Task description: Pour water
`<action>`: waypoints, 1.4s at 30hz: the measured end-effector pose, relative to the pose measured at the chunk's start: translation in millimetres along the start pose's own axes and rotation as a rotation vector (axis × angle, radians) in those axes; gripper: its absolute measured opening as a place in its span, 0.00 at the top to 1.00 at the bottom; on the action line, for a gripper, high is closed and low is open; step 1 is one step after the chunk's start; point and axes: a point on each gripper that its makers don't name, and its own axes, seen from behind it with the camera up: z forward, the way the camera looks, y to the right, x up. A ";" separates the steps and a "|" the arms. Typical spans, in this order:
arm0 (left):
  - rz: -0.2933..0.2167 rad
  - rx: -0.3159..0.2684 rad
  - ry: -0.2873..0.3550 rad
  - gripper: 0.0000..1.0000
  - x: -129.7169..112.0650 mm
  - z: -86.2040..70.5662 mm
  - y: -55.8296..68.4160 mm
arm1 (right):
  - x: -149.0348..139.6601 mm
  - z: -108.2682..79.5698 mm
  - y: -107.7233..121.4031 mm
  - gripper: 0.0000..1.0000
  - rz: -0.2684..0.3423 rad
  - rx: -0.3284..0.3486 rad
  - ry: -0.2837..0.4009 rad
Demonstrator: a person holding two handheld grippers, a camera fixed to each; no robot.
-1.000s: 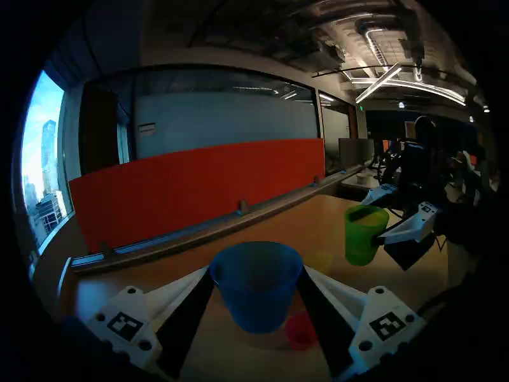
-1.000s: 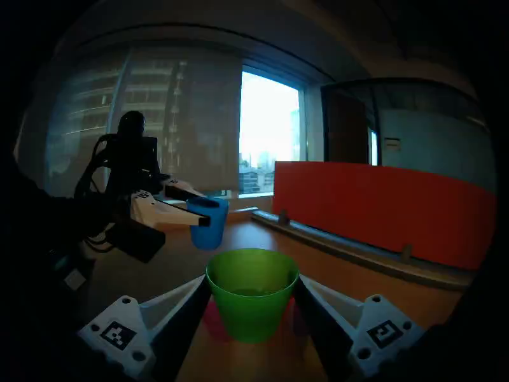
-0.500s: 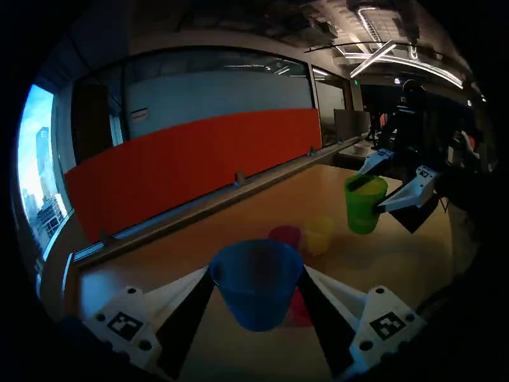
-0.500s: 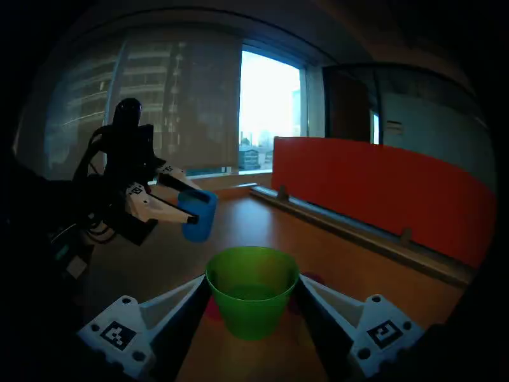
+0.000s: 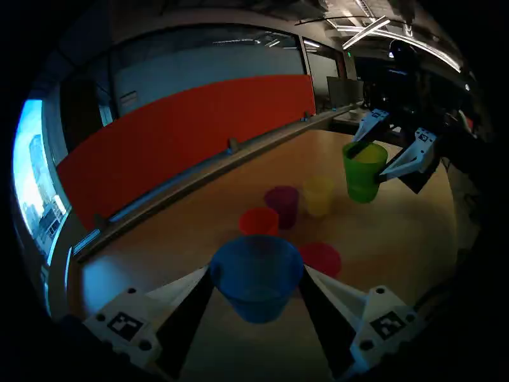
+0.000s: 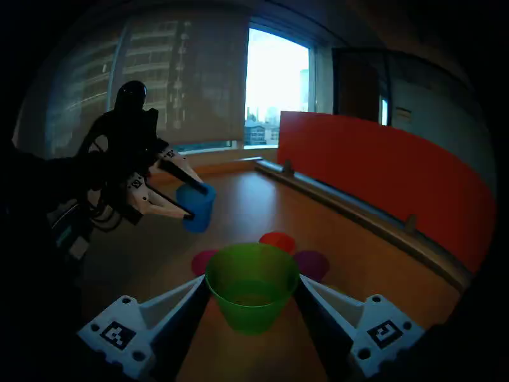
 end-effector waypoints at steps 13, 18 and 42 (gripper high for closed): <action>0.025 -0.040 -0.124 0.12 -37.8 10.9 2.6 | -23.3 7.4 0.5 0.10 -0.009 0.024 -0.096; 0.041 -0.062 -0.169 0.12 -49.8 15.6 5.9 | -31.3 10.6 2.3 0.09 -0.009 0.027 -0.126; 0.010 -0.128 -0.221 0.12 -76.7 42.7 19.8 | -48.8 24.3 5.5 0.09 -0.018 0.042 -0.182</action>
